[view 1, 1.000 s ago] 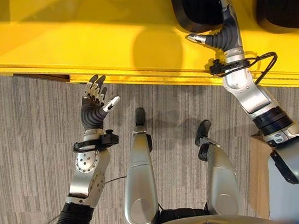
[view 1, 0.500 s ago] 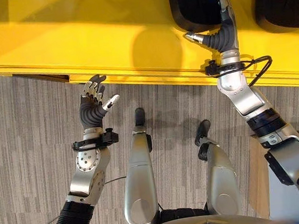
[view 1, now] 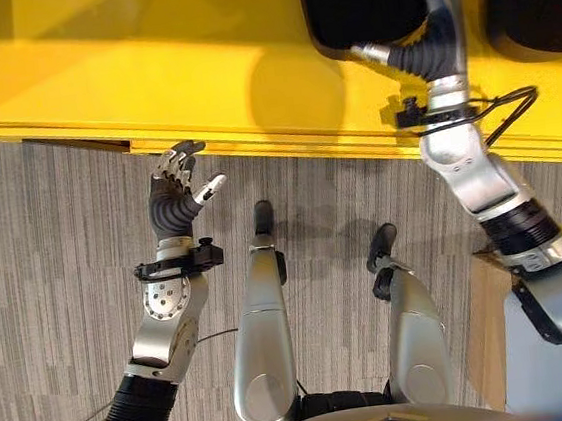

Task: Move parts from the plastic box to the shelf.

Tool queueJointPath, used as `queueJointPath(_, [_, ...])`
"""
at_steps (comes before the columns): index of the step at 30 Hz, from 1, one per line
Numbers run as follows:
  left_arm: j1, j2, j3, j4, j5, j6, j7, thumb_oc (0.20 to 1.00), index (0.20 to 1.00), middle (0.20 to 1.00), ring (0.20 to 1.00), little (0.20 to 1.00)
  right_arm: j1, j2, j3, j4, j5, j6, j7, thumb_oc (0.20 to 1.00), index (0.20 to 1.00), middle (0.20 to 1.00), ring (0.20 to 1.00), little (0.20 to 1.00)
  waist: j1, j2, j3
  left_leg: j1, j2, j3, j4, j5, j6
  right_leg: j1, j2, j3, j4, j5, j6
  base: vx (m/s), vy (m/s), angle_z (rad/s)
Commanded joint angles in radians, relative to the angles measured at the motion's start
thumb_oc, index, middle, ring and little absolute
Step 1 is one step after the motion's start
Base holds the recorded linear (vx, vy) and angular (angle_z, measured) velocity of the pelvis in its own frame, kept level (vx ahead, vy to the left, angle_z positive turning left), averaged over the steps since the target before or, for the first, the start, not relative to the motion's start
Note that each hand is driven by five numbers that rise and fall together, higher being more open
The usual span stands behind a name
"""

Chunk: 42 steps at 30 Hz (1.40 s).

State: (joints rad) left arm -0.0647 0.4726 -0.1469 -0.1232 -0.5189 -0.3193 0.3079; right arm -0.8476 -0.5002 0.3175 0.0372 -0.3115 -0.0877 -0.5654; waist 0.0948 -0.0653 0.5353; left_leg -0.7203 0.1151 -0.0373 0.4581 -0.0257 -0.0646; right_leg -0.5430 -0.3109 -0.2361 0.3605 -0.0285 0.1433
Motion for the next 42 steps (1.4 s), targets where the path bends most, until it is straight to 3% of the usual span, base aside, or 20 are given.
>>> queueJointPath(1, [-0.013, 0.006, 0.037, -0.107, 0.039, -0.069, -0.024, 1.000, 1.000, 1.000, 1.000, 1.000, -0.029, -0.004, -0.036, -0.068, -0.037, -0.068, -0.024, 1.000, 1.000, 1.000, 1.000, 1.000, -0.009, -0.001, -0.036, -0.015, 0.015, -0.007, 0.017, -0.027, 0.002, 0.062, -0.009, 0.007, 0.033, -0.022, 0.015, 0.00, 0.000, 0.00])
queueJointPath(8, [-0.010, 0.008, 0.045, -0.117, 0.051, -0.061, -0.013, 1.000, 1.000, 1.000, 1.000, 1.000, -0.016, 0.007, -0.052, -0.218, 0.001, -0.124, -0.014, 1.000, 1.000, 1.000, 1.000, 1.000, -0.019, -0.006, -0.037, -0.017, 0.018, -0.006, 0.020, -0.026, 0.001, 0.055, -0.008, 0.012, 0.042, -0.025, 0.013, 0.00, 0.000, 0.00])
queueJointPath(15, [-0.004, 0.006, 0.034, -0.115, 0.057, -0.052, -0.009, 1.000, 1.000, 1.000, 1.000, 1.000, 0.064, 0.028, -0.074, -0.228, 0.087, -0.152, -0.008, 1.000, 1.000, 1.000, 1.000, 1.000, -0.033, -0.009, -0.036, -0.015, 0.019, -0.003, 0.016, -0.023, 0.003, 0.050, -0.007, 0.016, 0.040, -0.023, 0.013, 0.00, 0.000, 0.00])
queueJointPath(19, [0.000, 0.007, 0.032, -0.114, 0.047, -0.056, -0.013, 1.000, 1.000, 1.000, 1.000, 1.000, 0.089, 0.044, -0.081, -0.185, 0.147, -0.159, -0.003, 1.000, 1.000, 1.000, 1.000, 1.000, -0.035, -0.007, -0.035, -0.008, 0.020, -0.001, 0.011, -0.022, 0.003, 0.051, -0.006, 0.019, 0.040, -0.023, 0.013, 0.02, -0.008, 0.00])
queueJointPath(20, [0.003, 0.005, 0.032, -0.111, 0.043, -0.057, -0.014, 1.000, 1.000, 1.000, 1.000, 1.000, 0.094, 0.046, -0.087, -0.157, 0.151, -0.145, -0.011, 1.000, 1.000, 1.000, 1.000, 1.000, -0.036, -0.005, -0.039, 0.003, 0.024, -0.005, 0.015, -0.049, -0.005, 0.058, -0.002, 0.026, 0.047, -0.046, 0.019, 0.00, 0.000, 0.00])
queueJointPath(21, [0.004, 0.006, 0.034, -0.112, 0.040, -0.059, -0.017, 1.000, 1.000, 1.000, 1.000, 1.000, 0.102, 0.048, -0.090, -0.140, 0.162, -0.145, -0.010, 1.000, 1.000, 1.000, 1.000, 1.000, -0.035, -0.003, -0.034, -0.007, 0.023, 0.000, 0.013, -0.024, 0.002, 0.050, -0.005, 0.021, 0.043, -0.026, 0.012, 0.00, 0.000, 0.00])
queueJointPath(26, [0.005, 0.004, 0.041, -0.105, 0.035, -0.062, -0.018, 1.000, 1.000, 1.000, 1.000, 1.000, 0.109, 0.039, -0.103, -0.069, 0.179, -0.125, -0.016, 1.000, 1.000, 1.000, 1.000, 1.000, -0.036, 0.003, -0.034, -0.005, 0.024, 0.000, 0.015, -0.025, 0.001, 0.051, -0.005, 0.020, 0.048, -0.027, 0.013, 0.00, -0.003, 0.00])
queueJointPath(27, [0.005, 0.004, 0.041, -0.105, 0.035, -0.062, -0.018, 1.000, 1.000, 1.000, 1.000, 1.000, 0.109, 0.039, -0.102, -0.069, 0.179, -0.125, -0.016, 1.000, 1.000, 1.000, 1.000, 1.000, -0.036, 0.002, -0.039, 0.005, 0.025, -0.005, 0.018, -0.051, -0.007, 0.059, -0.002, 0.025, 0.052, -0.047, 0.020, 0.08, -0.035, -0.01])
queueJointPath(29, [0.013, 0.002, 0.042, -0.102, 0.028, -0.060, -0.026, 1.000, 1.000, 1.000, 1.000, 1.000, 0.116, 0.049, -0.106, -0.018, 0.222, -0.126, -0.006, 1.000, 1.000, 1.000, 1.000, 1.000, -0.033, 0.006, -0.036, 0.005, 0.026, -0.006, 0.018, -0.051, -0.008, 0.063, -0.002, 0.024, 0.050, -0.049, 0.020, 0.04, -0.033, -0.02])
queueJointPath(42, [0.028, 0.002, 0.051, -0.087, -0.015, -0.049, -0.067, 1.000, 1.000, 1.000, 1.000, 1.000, 0.052, 0.067, -0.049, 0.151, 0.540, -0.161, 0.146, 1.000, 1.000, 1.000, 1.000, 1.000, -0.011, 0.010, -0.029, 0.009, 0.023, -0.008, 0.007, -0.043, -0.009, 0.064, -0.004, 0.020, 0.050, -0.046, 0.014, 0.00, -0.002, -0.01])
